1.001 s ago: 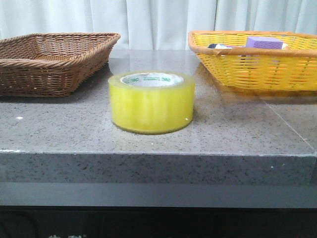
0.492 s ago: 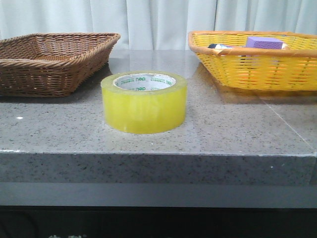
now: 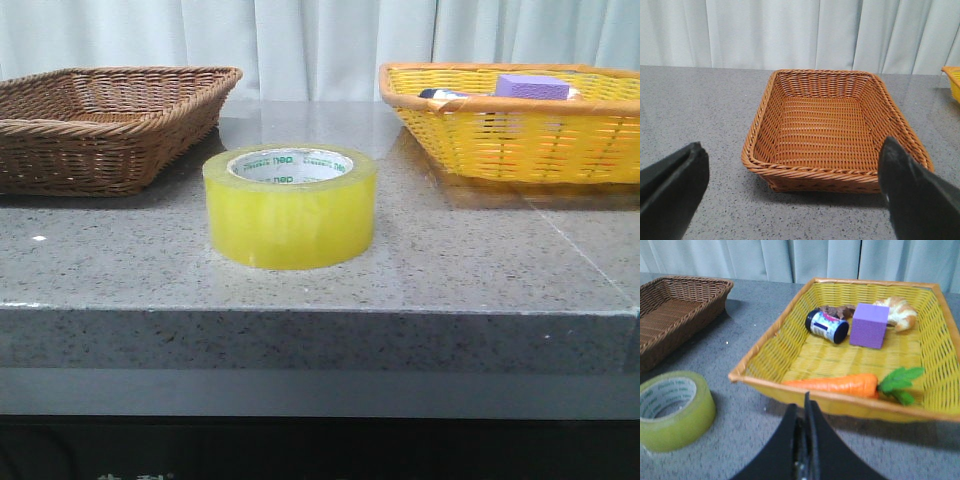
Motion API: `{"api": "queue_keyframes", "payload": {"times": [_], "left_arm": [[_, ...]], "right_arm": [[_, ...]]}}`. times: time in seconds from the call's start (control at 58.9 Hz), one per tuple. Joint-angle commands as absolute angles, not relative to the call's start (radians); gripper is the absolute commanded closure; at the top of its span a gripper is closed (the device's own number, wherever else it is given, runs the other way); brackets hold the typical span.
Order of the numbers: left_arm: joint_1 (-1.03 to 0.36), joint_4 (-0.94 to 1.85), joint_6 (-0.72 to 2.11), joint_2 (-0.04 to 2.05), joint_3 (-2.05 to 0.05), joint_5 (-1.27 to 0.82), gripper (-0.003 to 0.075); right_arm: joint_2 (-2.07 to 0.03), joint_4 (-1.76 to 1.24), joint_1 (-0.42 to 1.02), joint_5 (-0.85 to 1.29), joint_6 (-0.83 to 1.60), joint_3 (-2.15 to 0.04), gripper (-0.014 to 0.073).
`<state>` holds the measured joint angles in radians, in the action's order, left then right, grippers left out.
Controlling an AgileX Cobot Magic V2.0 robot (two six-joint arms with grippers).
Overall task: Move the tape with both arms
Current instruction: 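Withdraw the right gripper upward away from the tape roll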
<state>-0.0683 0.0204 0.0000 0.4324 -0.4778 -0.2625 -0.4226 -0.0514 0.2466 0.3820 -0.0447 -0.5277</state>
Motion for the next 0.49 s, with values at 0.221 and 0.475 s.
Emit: {"api": "queue_keyframes", "payload": {"times": [0.221, 0.475], "left_arm": [[-0.065, 0.039, -0.015, 0.444, -0.517, -0.152, 0.0047], [-0.08, 0.061, -0.007, 0.532, -0.631, -0.319, 0.0047]], "right_arm": [[-0.164, -0.06, 0.244, 0.239, -0.045, -0.373, 0.0714], [-0.168, -0.06, 0.244, 0.215, -0.045, -0.364, 0.0714]]}}
